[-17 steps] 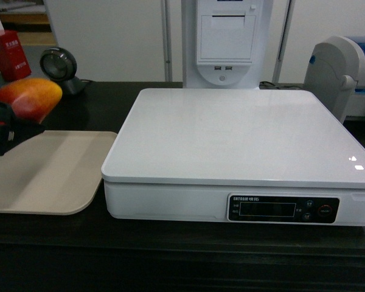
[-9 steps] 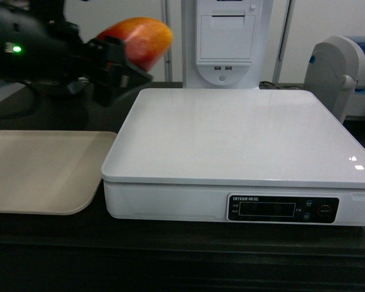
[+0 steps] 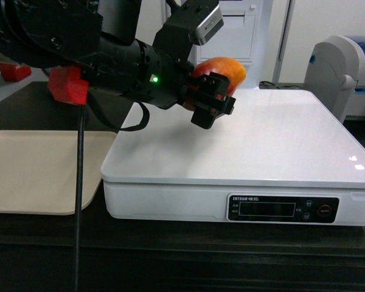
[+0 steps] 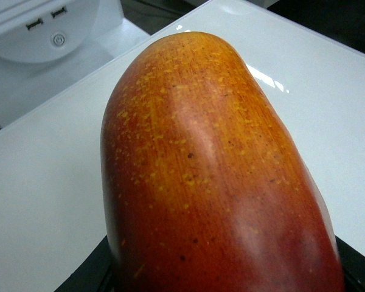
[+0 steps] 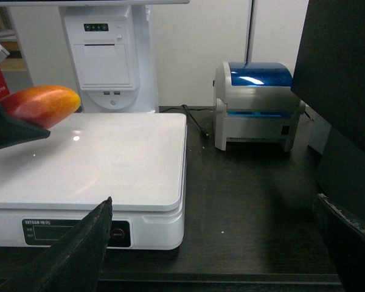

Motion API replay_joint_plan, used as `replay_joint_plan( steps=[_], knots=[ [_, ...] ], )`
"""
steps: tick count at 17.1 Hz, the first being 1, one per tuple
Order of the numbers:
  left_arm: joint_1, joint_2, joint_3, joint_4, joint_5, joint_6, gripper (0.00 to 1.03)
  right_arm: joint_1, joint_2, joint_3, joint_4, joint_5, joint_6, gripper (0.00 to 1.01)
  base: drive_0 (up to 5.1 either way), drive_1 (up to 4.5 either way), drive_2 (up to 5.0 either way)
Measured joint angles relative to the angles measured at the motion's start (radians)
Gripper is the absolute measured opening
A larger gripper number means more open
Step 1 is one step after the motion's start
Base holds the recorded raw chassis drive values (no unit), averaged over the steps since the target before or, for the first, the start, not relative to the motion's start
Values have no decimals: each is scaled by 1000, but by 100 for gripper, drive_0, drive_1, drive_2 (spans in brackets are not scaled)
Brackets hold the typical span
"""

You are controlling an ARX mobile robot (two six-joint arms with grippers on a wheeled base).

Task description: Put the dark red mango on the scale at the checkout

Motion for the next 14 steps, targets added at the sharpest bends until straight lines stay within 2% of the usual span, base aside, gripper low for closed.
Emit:
replay_joint_plan(
  steps=[4,9,10,13,14],
  knots=[
    [-15,96,94,-40,-39,-28,61,0,0,0,0,0,0,98,0,0,0],
    [-52,118,110,-73,-51,-19,61,0,0,0,0,0,0,98,0,0,0],
    [-50,122,110,-78,-62,-15,66,0,0,0,0,0,0,98,0,0,0],
    [-37,127,111,-73,-66,-10,99,0,0,0,0,0,0,98,0,0,0],
    [-35,127,111,-67,-65,-10,99,0,0,0,0,0,0,98,0,0,0]
  ],
)
